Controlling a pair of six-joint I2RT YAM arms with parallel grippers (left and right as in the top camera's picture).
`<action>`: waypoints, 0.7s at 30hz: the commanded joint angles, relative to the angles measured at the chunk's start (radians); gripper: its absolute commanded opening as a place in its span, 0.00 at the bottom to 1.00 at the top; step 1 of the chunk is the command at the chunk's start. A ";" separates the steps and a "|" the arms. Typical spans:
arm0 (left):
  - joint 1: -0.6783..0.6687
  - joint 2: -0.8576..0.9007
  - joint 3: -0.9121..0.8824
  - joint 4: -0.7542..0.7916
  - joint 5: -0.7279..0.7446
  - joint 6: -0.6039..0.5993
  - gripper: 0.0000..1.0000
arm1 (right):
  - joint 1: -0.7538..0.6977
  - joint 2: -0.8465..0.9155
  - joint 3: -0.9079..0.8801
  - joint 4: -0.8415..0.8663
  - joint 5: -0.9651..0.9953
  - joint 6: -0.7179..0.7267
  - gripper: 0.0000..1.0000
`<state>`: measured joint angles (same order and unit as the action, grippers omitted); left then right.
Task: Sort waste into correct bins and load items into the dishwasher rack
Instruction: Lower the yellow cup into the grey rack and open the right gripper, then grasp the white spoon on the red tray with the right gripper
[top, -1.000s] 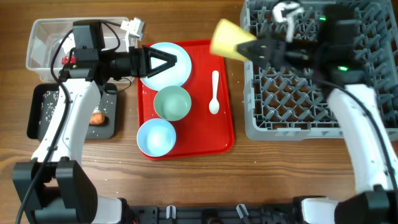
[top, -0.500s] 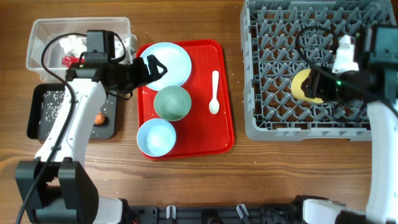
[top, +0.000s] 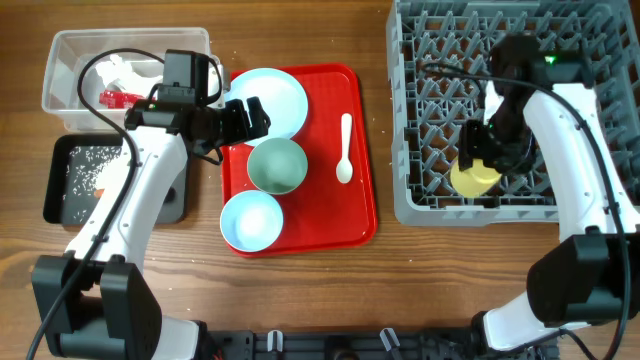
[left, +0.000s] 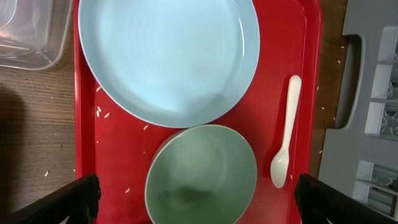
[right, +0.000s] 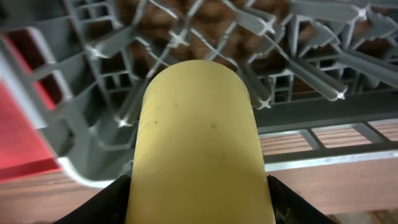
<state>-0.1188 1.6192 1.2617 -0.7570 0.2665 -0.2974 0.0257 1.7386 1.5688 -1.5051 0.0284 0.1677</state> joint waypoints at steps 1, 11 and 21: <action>-0.003 -0.009 0.008 -0.001 -0.015 0.006 0.99 | 0.004 0.016 -0.058 0.047 0.040 0.034 0.57; -0.003 -0.009 0.008 -0.012 -0.015 0.006 0.99 | 0.004 0.021 -0.053 0.107 -0.064 0.016 0.94; 0.007 -0.009 0.008 -0.011 -0.037 0.005 1.00 | 0.139 -0.012 0.203 0.209 -0.203 0.029 0.87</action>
<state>-0.1188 1.6192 1.2617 -0.7673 0.2504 -0.2974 0.0906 1.7462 1.7439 -1.3411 -0.1242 0.1780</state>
